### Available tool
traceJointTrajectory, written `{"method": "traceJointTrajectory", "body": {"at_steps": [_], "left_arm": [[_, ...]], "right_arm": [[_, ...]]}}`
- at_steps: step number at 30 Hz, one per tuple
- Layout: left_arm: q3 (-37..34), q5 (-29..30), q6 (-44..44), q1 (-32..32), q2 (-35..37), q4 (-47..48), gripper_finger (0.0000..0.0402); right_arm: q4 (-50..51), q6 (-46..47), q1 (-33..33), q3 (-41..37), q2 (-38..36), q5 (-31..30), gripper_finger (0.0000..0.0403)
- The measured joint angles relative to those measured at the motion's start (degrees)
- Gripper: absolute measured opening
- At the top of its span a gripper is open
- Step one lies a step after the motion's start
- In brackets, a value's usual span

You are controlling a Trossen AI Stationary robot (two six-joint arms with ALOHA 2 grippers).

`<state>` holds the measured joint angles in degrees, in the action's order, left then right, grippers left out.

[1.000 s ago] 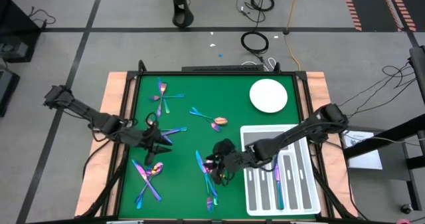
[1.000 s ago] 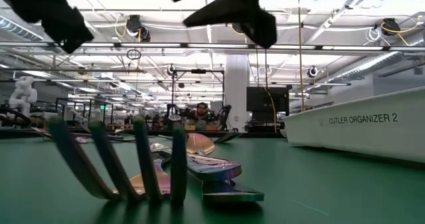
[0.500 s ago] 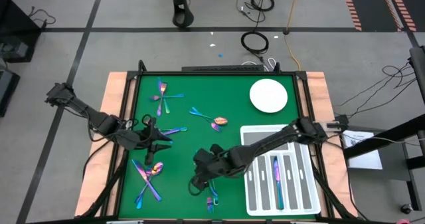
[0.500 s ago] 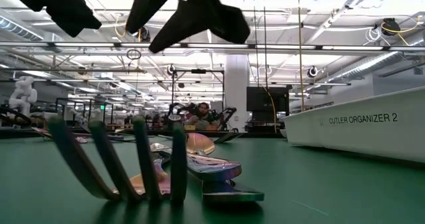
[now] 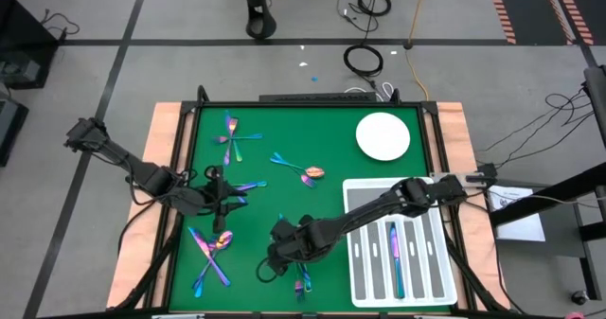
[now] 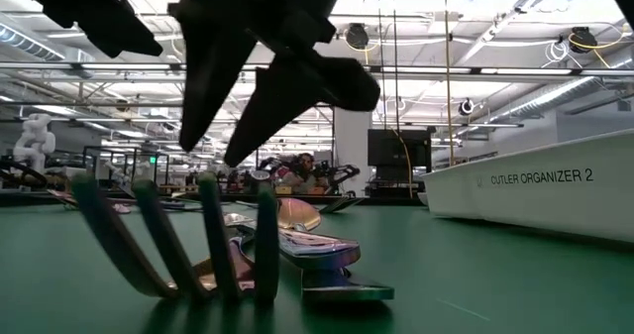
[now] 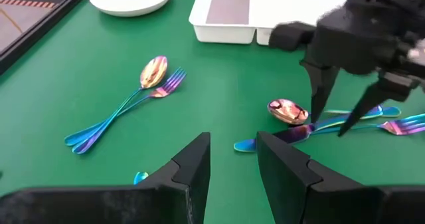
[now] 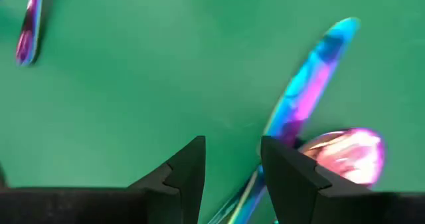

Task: Sort silverware
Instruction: Put the bottom right knife into the utensil organizer

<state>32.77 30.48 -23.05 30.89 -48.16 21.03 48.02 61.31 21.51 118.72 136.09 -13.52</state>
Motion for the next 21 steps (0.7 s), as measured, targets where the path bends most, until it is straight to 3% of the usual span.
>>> {"method": "traceJointTrajectory", "body": {"at_steps": [21], "left_arm": [[-0.1,-0.2,2.5,0.0,-0.2,-2.1,0.0125]], "right_arm": [[3.6,7.2,2.1,0.0,3.0,-1.9,0.0134]]}}
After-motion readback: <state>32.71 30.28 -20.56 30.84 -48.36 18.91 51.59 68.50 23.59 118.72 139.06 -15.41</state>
